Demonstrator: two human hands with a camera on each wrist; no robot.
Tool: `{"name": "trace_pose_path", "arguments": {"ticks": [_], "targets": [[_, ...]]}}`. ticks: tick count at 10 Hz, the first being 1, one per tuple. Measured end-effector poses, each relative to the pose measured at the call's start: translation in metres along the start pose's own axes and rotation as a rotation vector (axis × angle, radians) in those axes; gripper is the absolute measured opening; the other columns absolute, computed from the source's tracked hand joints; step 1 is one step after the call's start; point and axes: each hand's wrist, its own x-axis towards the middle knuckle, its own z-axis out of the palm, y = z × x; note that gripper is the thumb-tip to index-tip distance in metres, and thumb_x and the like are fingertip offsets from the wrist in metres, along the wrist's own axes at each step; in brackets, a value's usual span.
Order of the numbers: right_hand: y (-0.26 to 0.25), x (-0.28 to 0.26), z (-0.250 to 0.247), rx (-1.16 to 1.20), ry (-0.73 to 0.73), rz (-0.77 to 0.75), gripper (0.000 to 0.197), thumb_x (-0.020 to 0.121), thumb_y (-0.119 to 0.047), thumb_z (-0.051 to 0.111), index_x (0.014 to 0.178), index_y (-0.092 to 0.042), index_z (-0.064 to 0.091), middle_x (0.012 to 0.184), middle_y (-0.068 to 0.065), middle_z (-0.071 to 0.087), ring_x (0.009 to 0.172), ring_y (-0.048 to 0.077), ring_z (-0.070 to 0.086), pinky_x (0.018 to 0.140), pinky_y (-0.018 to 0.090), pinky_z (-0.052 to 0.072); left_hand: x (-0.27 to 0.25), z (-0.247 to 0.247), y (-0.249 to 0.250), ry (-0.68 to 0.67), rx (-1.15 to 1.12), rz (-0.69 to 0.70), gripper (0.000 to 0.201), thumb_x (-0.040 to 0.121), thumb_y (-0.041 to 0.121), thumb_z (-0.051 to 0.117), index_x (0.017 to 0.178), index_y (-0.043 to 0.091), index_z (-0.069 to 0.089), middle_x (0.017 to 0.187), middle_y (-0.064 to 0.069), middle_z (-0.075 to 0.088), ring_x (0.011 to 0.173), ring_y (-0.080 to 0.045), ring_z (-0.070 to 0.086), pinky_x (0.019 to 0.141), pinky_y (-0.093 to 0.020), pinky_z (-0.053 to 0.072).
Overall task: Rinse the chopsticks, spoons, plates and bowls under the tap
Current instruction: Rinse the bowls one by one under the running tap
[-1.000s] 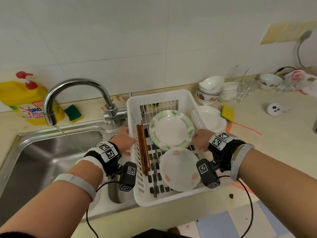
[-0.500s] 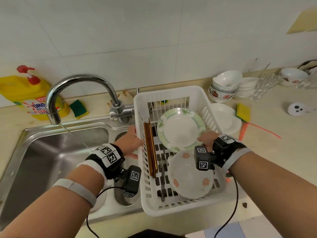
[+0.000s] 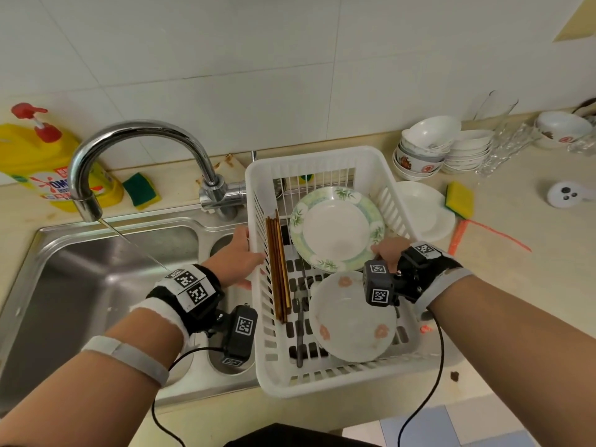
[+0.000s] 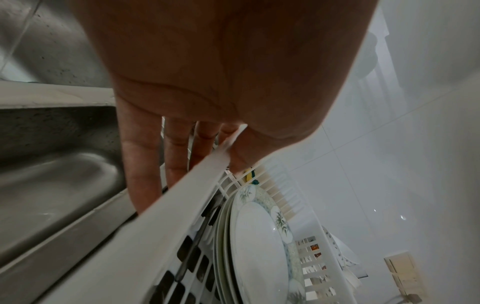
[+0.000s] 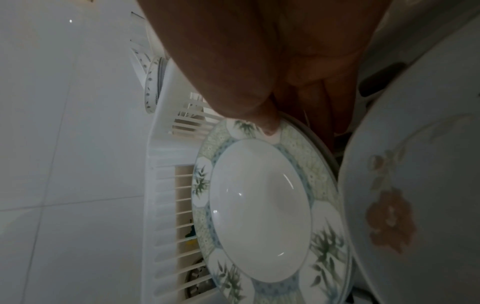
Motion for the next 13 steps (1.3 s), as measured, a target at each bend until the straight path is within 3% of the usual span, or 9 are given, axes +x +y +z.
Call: {"name": "trace_pose_path", "arguments": {"ticks": [2,3,4,6,7,8,9,11,13], "targets": [[0.000,0.012,0.003,0.097,0.113,-0.024,0.041,0.108,-0.009,0.044,0.146,0.005,0.043,0.147,0.019,0.050,0.134,0.032,0.052,0.052,0.011,0.048,-0.001,0.001,0.001,0.003,-0.002,-0.004,0.046,0.100,0.007,0.057,0.137,0.019,0.032,0.114,-0.008,0.065,0.096,-0.027,0.073,0.079,-0.054,0.062],[-0.002,0.000,0.006,-0.375,0.071,-0.111,0.041,0.110,-0.010,0.036,0.147,0.005,0.041,0.150,0.018,0.049,0.135,0.031,0.050,0.087,0.023,0.045,0.000,0.002,0.001,0.008,-0.004,-0.006,0.047,0.100,0.007,0.057,0.137,0.018,0.031,0.115,-0.010,0.064,0.097,-0.029,0.072,0.080,-0.055,0.062],[0.007,0.019,0.005,-0.016,-0.005,-0.033,0.044,0.106,-0.014,0.049,0.147,0.001,0.045,0.149,0.016,0.050,0.133,0.033,0.053,0.069,0.028,0.052,0.001,0.003,0.001,0.014,-0.011,-0.016,0.047,0.100,0.007,0.057,0.138,0.018,0.032,0.114,-0.010,0.064,0.096,-0.028,0.072,0.081,-0.055,0.062],[0.001,-0.002,-0.008,-0.241,-0.126,-0.010,0.049,0.098,-0.009,0.058,0.144,0.005,0.047,0.148,0.024,0.049,0.136,0.039,0.051,0.083,0.030,0.058,0.001,0.002,0.000,0.010,-0.045,-0.028,0.047,0.099,0.006,0.057,0.136,0.021,0.033,0.114,-0.008,0.064,0.094,-0.026,0.072,0.080,-0.053,0.062],[0.008,-0.018,-0.011,-0.569,-0.186,-0.027,0.043,0.098,-0.003,0.058,0.138,0.008,0.052,0.140,0.024,0.055,0.125,0.034,0.059,0.048,0.011,0.047,-0.001,0.001,-0.001,0.008,-0.067,-0.021,0.044,0.100,0.008,0.057,0.136,0.021,0.034,0.114,-0.008,0.065,0.096,-0.027,0.072,0.081,-0.054,0.062],[0.017,-0.020,-0.013,-0.710,-0.176,-0.058,0.043,0.094,-0.005,0.062,0.137,-0.003,0.059,0.137,0.016,0.061,0.098,0.016,0.066,0.043,0.007,0.042,-0.003,0.002,-0.004,0.017,-0.073,-0.003,0.042,0.102,0.012,0.057,0.136,0.023,0.035,0.111,-0.007,0.066,0.096,-0.025,0.072,0.081,-0.054,0.062],[0.023,-0.023,-0.017,-0.811,-0.147,-0.063,0.045,0.091,-0.004,0.064,0.135,-0.013,0.063,0.131,0.012,0.066,0.111,0.024,0.068,0.051,0.012,0.046,-0.003,0.004,-0.007,0.028,-0.083,0.012,0.040,0.102,0.013,0.055,0.134,0.025,0.035,0.109,-0.006,0.066,0.092,-0.023,0.072,0.077,-0.051,0.063],[0.033,-0.031,-0.023,-0.775,-0.130,-0.074,0.039,0.093,-0.003,0.061,0.132,0.000,0.061,0.113,0.016,0.065,0.074,0.013,0.063,0.053,0.019,0.050,-0.004,0.008,-0.012,0.054,-0.084,0.036,0.038,0.104,0.015,0.052,0.136,0.027,0.034,0.107,-0.006,0.067,0.088,-0.023,0.073,0.068,-0.043,0.064],[0.024,-0.046,-0.026,-0.571,-0.188,-0.056,0.034,0.094,-0.015,0.066,0.125,-0.001,0.064,0.134,0.022,0.063,0.119,0.034,0.065,0.102,0.046,0.054,-0.006,0.013,-0.017,0.079,-0.126,0.076,0.042,0.105,0.020,0.052,0.143,0.026,0.035,0.106,-0.005,0.067,0.085,-0.022,0.073,0.064,-0.041,0.063]]}}
